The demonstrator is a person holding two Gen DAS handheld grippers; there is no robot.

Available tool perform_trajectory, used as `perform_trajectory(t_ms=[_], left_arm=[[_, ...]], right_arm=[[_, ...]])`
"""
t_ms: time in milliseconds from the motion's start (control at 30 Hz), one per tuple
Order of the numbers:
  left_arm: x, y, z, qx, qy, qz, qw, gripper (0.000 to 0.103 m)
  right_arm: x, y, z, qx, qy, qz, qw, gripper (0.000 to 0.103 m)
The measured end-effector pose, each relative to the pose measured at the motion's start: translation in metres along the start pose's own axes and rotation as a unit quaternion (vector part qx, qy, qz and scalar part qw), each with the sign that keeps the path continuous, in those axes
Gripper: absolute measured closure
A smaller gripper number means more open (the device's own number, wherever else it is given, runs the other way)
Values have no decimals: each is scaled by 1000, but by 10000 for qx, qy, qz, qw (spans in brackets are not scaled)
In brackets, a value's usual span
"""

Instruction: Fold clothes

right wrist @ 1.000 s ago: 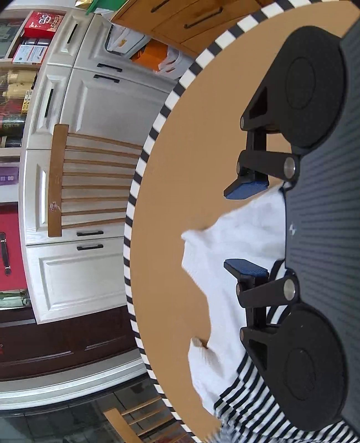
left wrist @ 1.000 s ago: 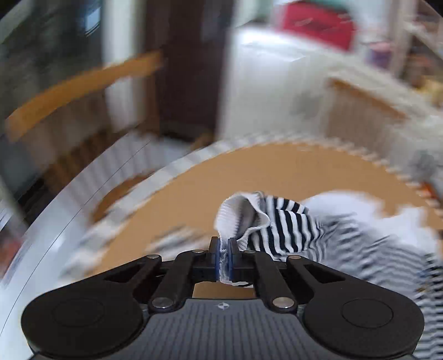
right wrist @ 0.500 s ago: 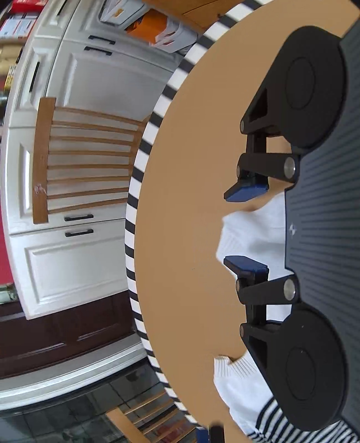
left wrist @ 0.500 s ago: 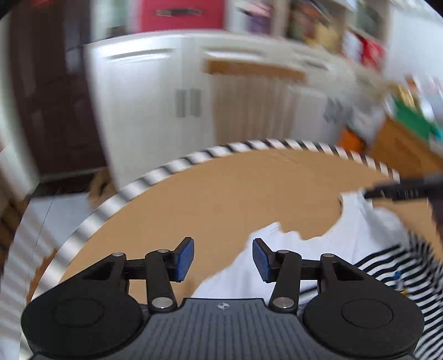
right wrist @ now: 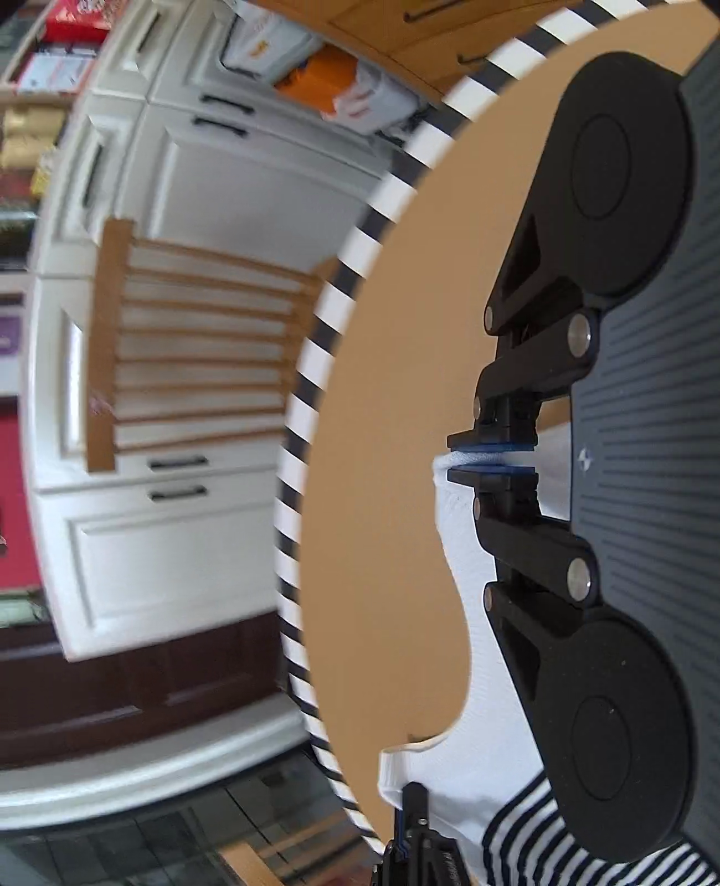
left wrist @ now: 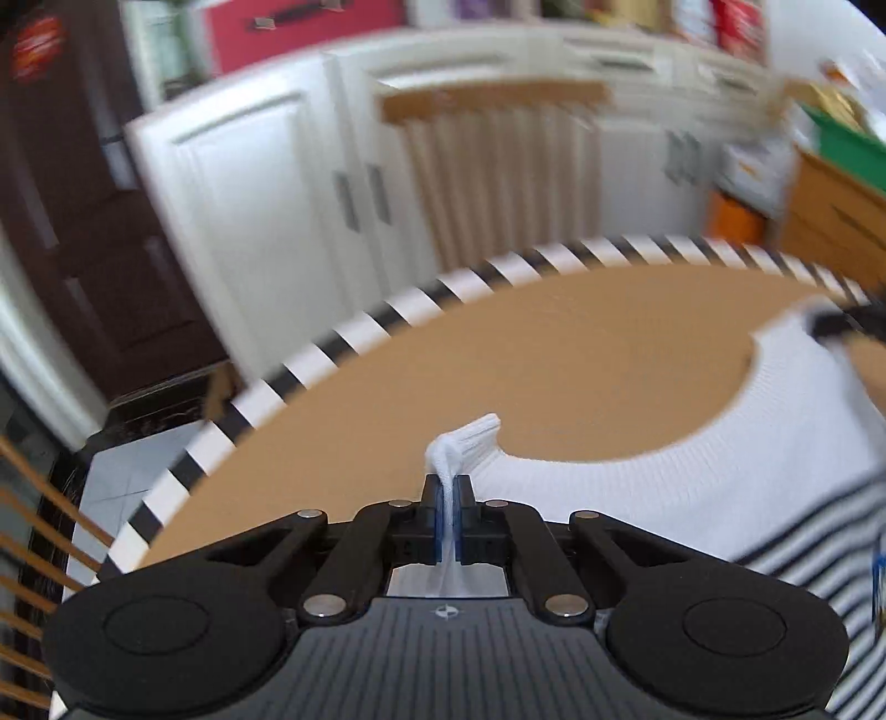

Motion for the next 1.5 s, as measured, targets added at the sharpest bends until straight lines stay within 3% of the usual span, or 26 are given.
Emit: perform_trajectory(t_ms=[100,233,300,367,500,633,733,867,900,933,967,1033,1200,1367,1433,1500], left_arm=[[-18,-25,8,98,-52,145,9998,99],[-44,-41,22,90,-184,-4,9998,96],[-45,-42,17,68,-261,37,9996,81],[-32,-47,1,257,-245,308,9989,51],[33,-34,-52,358,133,799,9961,36],[95,23,-107,364,162,396,9984,34],[120,69,-136,492,-219,-81,9985,38],[132,106,-156,749,-585,-435,9945,44],[133,114,-159,813,-662,-515,9932,50],[134,119,-161,896,-685,-554,9921,67],[134,124,-162,996,-657,-553,9913,83],[134,123,-154,898,-684,-570,9920,103],[124,114,-143,560,-1263,-556,9889,103],[114,113,-175,757,-2108,-547,9731,103],[110,110,-186,836,-2192,-569,9704,103],[112,106,-193,1093,-1964,-594,9726,103]], right_arm=[[-19,-11,6,-26,306,-23,9995,99],[-49,-9,16,-390,502,-234,9977,95],[-50,-3,22,-586,493,-341,9965,77],[-25,4,33,-853,346,-116,9957,62],[63,44,55,-1301,66,381,9908,61],[128,113,52,-1343,159,-59,9908,59],[148,158,25,-1136,193,-568,9917,59],[155,180,-9,-678,457,-672,9944,65],[155,180,-14,-548,531,-663,9949,81],[154,180,-18,-462,513,-670,9954,91],[152,178,-20,-392,494,-704,9955,98],[149,172,-24,-89,567,-840,9948,99],[144,162,15,462,1390,-1066,9835,99],[135,156,82,256,2116,-1127,9705,99],[128,156,93,299,2277,-1174,9662,100],[122,158,100,297,2381,-1207,9633,99]])
Point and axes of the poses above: each gripper's, at about its wrist camera, not at the fingertips, and x roughly against the way its jaws point, z to its right, y to its underside, the point moved 5 cm from there along -x, roughly the way its jaws point, and after that the axes turned 6 degrees about x, right-handed, at the moved point
